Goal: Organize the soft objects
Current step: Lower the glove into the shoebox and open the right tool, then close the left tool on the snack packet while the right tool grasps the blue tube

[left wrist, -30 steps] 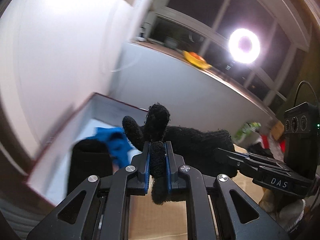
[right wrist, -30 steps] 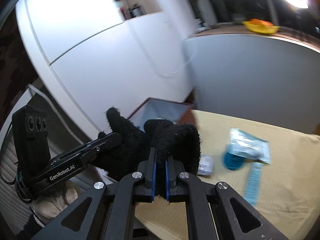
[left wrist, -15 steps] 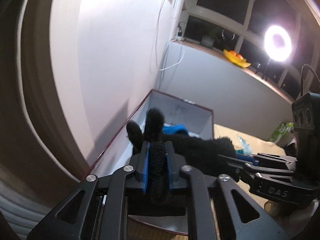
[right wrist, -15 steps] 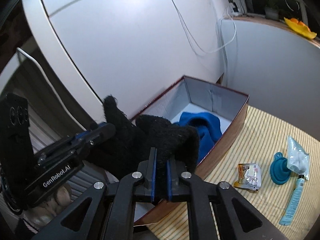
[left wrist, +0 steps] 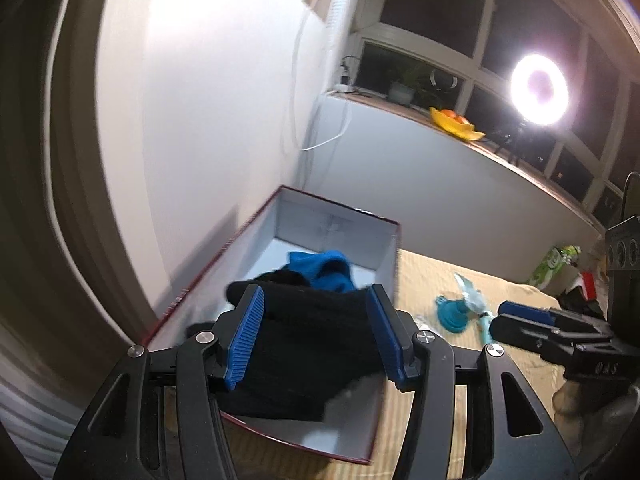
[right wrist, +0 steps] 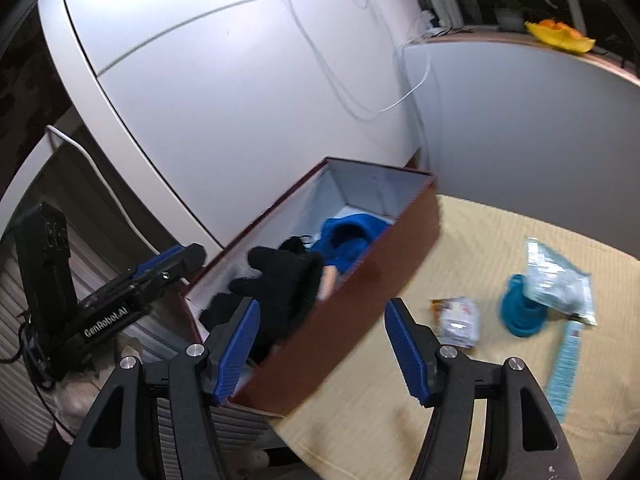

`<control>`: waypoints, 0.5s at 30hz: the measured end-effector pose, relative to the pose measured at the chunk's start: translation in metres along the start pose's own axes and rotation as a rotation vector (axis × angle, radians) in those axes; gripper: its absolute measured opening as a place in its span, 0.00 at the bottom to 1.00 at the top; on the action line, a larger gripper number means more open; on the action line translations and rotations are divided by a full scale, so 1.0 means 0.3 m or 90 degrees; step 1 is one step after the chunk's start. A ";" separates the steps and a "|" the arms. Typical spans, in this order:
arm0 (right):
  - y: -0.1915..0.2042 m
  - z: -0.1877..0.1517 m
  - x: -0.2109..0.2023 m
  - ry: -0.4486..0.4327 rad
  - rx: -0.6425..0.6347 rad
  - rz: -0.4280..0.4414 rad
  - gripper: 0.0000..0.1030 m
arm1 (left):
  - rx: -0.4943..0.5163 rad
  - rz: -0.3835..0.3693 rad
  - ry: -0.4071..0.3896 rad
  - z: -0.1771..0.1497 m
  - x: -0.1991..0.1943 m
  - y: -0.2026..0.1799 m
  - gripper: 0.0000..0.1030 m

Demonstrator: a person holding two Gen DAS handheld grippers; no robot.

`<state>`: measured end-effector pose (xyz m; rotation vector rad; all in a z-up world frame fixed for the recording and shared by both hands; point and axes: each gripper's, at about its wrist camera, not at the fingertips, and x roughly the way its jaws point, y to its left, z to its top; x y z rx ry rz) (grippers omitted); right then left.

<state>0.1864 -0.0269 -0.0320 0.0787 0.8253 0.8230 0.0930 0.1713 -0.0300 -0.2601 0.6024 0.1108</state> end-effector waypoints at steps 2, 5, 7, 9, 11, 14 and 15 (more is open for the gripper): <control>-0.040 -0.024 -0.058 -0.011 -0.006 -0.023 0.60 | 0.017 -0.014 -0.003 -0.016 -0.014 -0.043 0.51; -0.115 -0.063 -0.131 -0.031 -0.006 -0.063 0.67 | 0.027 -0.044 0.002 -0.032 -0.017 -0.098 0.51; -0.173 -0.088 -0.174 -0.037 0.004 -0.094 0.67 | 0.029 -0.063 0.009 -0.040 -0.011 -0.131 0.51; -0.234 -0.110 -0.222 -0.043 0.026 -0.113 0.67 | 0.034 -0.081 0.017 -0.050 -0.001 -0.167 0.51; -0.297 -0.132 -0.259 -0.047 0.049 -0.125 0.67 | 0.042 -0.097 0.027 -0.065 0.013 -0.208 0.51; -0.369 -0.167 -0.304 -0.053 0.072 -0.152 0.67 | 0.053 -0.121 0.043 -0.094 0.038 -0.270 0.51; -0.390 -0.177 -0.310 -0.055 0.079 -0.160 0.67 | 0.057 -0.126 0.048 -0.101 0.046 -0.288 0.51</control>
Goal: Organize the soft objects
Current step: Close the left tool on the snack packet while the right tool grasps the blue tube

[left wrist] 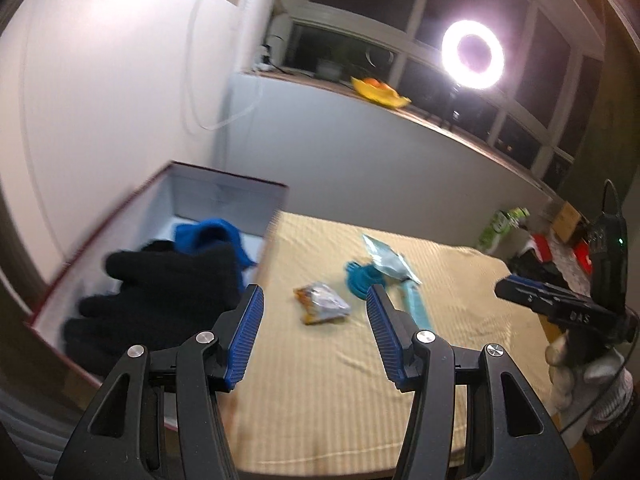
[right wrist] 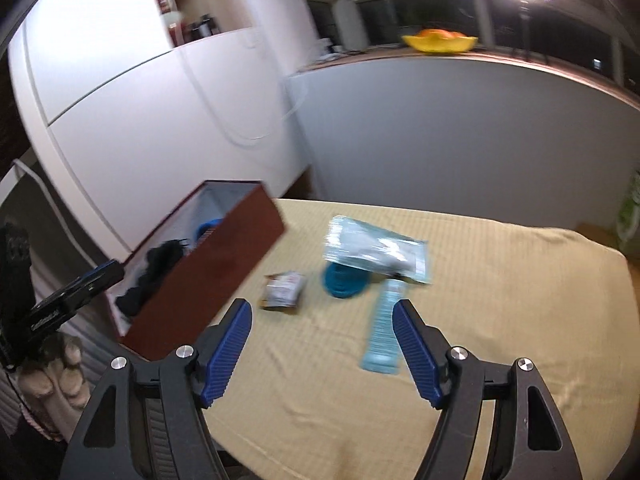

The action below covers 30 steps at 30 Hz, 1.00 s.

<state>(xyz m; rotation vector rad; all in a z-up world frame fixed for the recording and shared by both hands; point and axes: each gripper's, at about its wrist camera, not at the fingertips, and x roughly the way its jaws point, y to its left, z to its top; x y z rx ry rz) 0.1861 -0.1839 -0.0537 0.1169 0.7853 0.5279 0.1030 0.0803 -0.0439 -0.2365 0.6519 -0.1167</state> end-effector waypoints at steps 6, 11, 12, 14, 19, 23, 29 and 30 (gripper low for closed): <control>-0.072 -0.038 0.019 0.010 0.014 -0.030 0.67 | 0.015 -0.023 0.049 -0.041 0.096 -0.080 0.59; -0.103 -0.063 0.066 0.007 0.017 -0.041 0.67 | 0.034 0.001 0.079 -0.055 0.193 -0.118 0.67; -0.107 -0.064 0.077 0.005 0.021 -0.039 0.67 | 0.033 0.005 0.082 -0.057 0.213 -0.122 0.67; -0.112 -0.064 0.110 0.010 0.025 -0.036 0.67 | 0.026 0.014 0.100 -0.069 0.269 -0.123 0.67; -0.112 -0.054 0.208 0.052 0.017 -0.052 0.67 | 0.042 0.055 0.109 -0.099 0.373 -0.143 0.67; -0.120 -0.048 0.273 0.076 0.024 -0.058 0.67 | 0.046 0.086 0.113 -0.098 0.438 -0.147 0.67; -0.150 -0.042 0.372 0.104 0.045 -0.077 0.67 | 0.038 0.115 0.123 -0.077 0.509 -0.134 0.67; -0.153 -0.041 0.385 0.108 0.047 -0.075 0.67 | 0.039 0.119 0.128 -0.076 0.521 -0.130 0.67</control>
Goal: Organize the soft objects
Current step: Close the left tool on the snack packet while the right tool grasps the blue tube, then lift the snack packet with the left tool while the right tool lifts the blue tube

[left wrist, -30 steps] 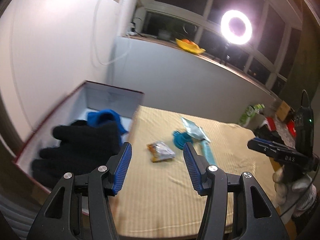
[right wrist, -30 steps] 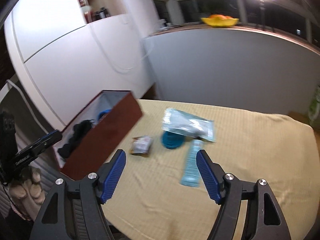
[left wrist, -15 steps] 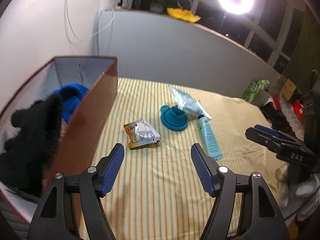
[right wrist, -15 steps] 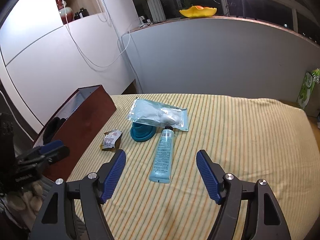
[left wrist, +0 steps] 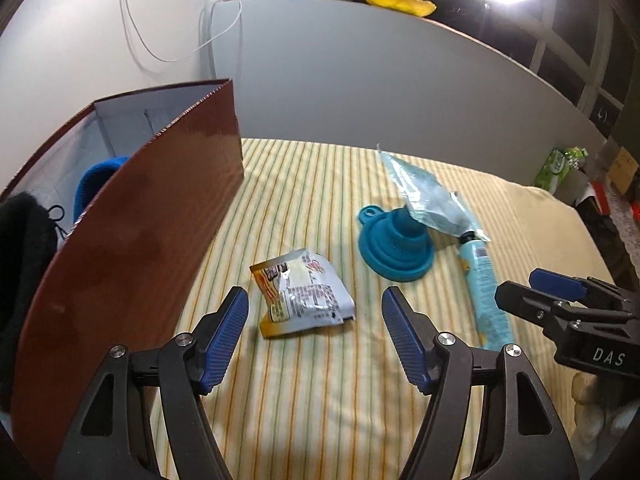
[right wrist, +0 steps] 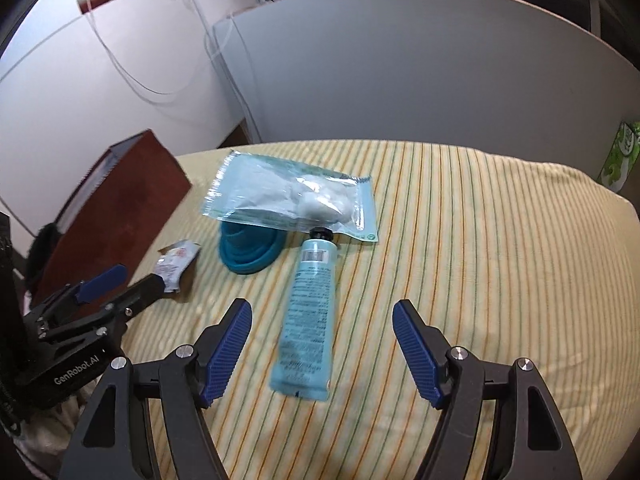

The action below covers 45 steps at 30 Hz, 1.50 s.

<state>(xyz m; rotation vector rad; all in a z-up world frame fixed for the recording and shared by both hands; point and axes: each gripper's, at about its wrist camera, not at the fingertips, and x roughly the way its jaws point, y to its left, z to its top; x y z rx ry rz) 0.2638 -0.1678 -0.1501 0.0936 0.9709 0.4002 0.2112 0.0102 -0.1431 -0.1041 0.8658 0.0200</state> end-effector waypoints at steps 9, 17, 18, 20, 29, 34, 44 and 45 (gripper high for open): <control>0.032 0.013 0.068 0.018 -0.027 -0.011 0.67 | -0.015 0.001 0.020 0.000 0.053 0.027 0.67; 0.067 0.026 0.103 0.022 -0.053 -0.043 0.67 | -0.047 -0.007 0.039 0.019 0.101 0.065 0.67; 0.073 0.027 0.107 0.022 -0.057 -0.047 0.67 | -0.045 -0.007 0.040 0.021 0.105 0.066 0.67; 0.081 0.027 0.108 0.023 -0.065 -0.054 0.64 | -0.042 -0.005 0.039 0.023 0.102 0.064 0.67; 0.073 0.016 0.095 0.025 -0.100 -0.083 0.32 | -0.018 0.008 0.023 0.003 0.096 0.042 0.50; 0.043 -0.020 0.060 0.016 -0.092 -0.076 0.28 | -0.010 0.009 0.020 -0.004 0.087 0.031 0.32; -0.012 -0.099 -0.010 -0.003 -0.042 -0.052 0.28 | 0.003 -0.036 0.028 -0.063 0.025 0.015 0.32; -0.019 -0.114 -0.024 -0.007 -0.038 -0.053 0.28 | 0.006 -0.041 0.029 -0.075 0.015 0.016 0.32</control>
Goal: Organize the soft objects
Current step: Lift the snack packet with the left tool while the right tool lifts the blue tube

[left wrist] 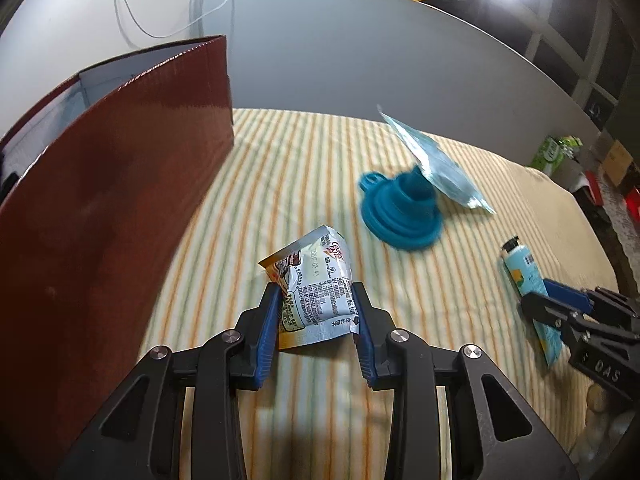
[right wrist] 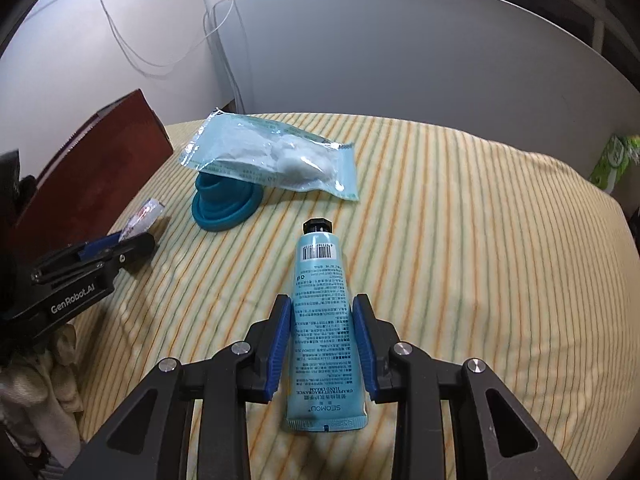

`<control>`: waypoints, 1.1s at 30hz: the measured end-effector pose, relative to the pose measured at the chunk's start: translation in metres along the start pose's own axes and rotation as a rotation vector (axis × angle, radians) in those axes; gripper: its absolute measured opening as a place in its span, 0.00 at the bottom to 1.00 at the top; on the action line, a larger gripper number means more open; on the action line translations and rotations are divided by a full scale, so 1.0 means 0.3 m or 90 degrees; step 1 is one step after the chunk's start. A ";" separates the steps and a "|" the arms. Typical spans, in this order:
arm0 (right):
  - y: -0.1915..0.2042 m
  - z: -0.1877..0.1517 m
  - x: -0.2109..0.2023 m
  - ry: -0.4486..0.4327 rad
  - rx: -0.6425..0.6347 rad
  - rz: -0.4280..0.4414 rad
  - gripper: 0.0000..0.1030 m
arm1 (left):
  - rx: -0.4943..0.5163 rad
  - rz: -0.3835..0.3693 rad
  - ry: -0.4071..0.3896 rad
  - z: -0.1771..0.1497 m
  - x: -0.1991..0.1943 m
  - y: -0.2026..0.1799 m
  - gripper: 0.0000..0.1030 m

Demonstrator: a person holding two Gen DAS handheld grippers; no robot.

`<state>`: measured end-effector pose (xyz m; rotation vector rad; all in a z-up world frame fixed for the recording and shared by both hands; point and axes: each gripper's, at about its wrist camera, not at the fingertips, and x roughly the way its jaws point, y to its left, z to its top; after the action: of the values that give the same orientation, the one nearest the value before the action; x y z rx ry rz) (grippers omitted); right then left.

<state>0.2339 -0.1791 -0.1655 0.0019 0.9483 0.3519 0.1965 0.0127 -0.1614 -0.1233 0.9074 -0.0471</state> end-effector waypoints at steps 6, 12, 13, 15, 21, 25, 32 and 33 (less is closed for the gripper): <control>-0.043 -0.081 -0.052 -0.028 0.072 0.029 0.28 | -0.002 -0.034 0.000 -0.070 -0.056 -0.018 0.32; -0.032 -0.112 -0.130 -0.054 0.059 0.012 0.27 | 0.018 -0.061 -0.008 -0.093 -0.108 -0.050 0.31; -0.029 -0.111 -0.150 -0.059 0.054 0.010 0.27 | 0.019 -0.068 -0.012 -0.093 -0.120 -0.050 0.31; -0.021 -0.103 -0.184 -0.070 0.046 0.013 0.27 | 0.023 -0.077 -0.023 -0.096 -0.157 -0.050 0.31; 0.009 -0.048 -0.216 -0.090 0.013 -0.014 0.01 | 0.029 -0.082 -0.052 -0.081 -0.225 -0.053 0.31; -0.027 -0.043 -0.176 -0.061 0.046 0.010 0.01 | 0.025 -0.081 -0.061 -0.085 -0.246 -0.027 0.31; -0.021 -0.081 -0.154 -0.011 0.024 0.025 0.41 | 0.018 -0.093 -0.054 -0.109 -0.253 -0.012 0.31; -0.013 -0.086 -0.151 -0.008 0.016 0.024 0.42 | 0.019 -0.094 -0.054 -0.110 -0.255 -0.013 0.31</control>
<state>0.1905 -0.2000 -0.1452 0.0451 0.9411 0.3752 0.1235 0.0130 -0.1211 -0.1630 0.8110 -0.1920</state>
